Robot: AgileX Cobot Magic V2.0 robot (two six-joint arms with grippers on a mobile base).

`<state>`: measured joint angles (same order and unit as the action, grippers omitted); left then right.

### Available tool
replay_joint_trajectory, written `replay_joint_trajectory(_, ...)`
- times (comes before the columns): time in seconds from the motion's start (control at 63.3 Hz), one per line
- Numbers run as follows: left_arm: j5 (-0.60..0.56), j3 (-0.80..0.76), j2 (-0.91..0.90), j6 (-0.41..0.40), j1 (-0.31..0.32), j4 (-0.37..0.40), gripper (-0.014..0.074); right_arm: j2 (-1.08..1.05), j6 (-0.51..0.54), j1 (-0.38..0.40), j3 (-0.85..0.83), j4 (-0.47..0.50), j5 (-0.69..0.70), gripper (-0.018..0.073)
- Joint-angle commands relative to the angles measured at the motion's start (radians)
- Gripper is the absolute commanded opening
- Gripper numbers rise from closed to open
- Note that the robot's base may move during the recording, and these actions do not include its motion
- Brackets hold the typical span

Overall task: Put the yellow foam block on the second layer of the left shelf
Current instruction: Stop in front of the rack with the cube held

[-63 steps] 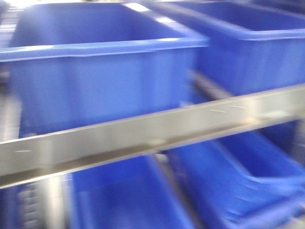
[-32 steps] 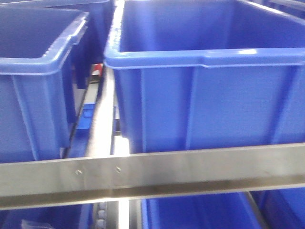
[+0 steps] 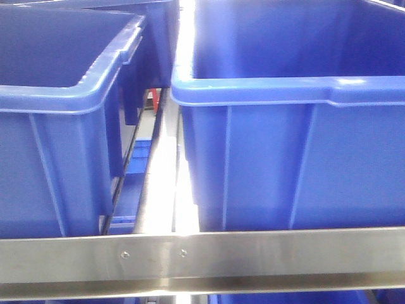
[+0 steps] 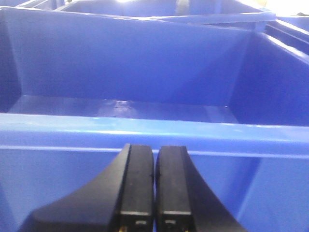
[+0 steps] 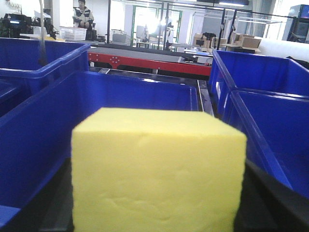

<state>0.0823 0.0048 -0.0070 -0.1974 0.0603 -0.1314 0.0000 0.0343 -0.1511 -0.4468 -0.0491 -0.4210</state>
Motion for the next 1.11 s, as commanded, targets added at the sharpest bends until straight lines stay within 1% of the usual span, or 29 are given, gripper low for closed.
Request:
replay_joint_trajectory(0.0, -0.088, 0.028, -0.014, -0.004, 0.003, 0.007, 0.0136, 0.021, 0.005, 0.006, -0.027, -0.007, 0.095, 0.0287)
replay_joint_trajectory(0.759, -0.088, 0.028, -0.014, -0.004, 0.003, 0.007, 0.0136, 0.021, 0.005, 0.006, -0.025, -0.007, 0.097, 0.0287)
replay_joint_trajectory(0.901, -0.088, 0.028, -0.014, -0.004, 0.003, 0.007, 0.0136, 0.023, 0.005, 0.006, -0.025, -0.007, 0.077, 0.0287)
replay_joint_trajectory(1.011, -0.088, 0.028, -0.014, -0.004, 0.003, 0.007, 0.0136, 0.080, 0.005, 0.006, -0.035, 0.009, 0.074, 0.0287)
replay_joint_trajectory(1.091, -0.088, 0.028, -0.014, -0.004, 0.003, 0.007, 0.0136, 0.176, 0.005, 0.006, -0.067, 0.032, 0.078, 0.0287)
